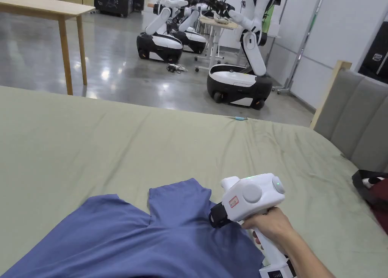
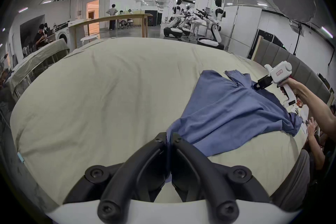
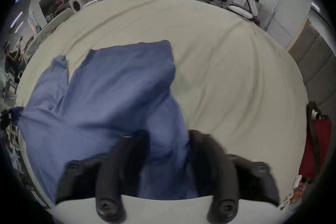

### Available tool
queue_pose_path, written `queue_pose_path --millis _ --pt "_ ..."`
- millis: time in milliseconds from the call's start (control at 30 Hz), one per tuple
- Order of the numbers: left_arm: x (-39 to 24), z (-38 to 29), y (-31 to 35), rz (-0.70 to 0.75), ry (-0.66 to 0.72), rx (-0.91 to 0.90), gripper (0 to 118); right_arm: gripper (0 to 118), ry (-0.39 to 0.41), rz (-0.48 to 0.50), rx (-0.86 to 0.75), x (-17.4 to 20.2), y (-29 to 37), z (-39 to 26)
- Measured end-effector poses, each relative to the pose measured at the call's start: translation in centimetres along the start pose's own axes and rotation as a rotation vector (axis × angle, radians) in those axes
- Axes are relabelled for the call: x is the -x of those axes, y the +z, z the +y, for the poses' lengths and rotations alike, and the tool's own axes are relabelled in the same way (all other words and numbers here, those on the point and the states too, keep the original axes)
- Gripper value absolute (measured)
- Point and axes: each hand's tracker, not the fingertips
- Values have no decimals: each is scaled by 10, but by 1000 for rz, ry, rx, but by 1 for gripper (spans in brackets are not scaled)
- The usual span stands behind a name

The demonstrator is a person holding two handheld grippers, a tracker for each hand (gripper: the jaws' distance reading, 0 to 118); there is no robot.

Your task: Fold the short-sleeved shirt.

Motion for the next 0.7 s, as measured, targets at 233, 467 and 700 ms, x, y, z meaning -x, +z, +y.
queue_pose_path --millis 233,467,700 --pt "-4 -2 -7 -10 -7 1 2 3 31 -40 -50 13 12 -8" --pt "-3 27 -2 -74 39 -89 2 3 -67 85 -394 21 106 -48" --pt "-26 111 20 -163 1 -261 2 3 -112 33 -715 27 233 -74"
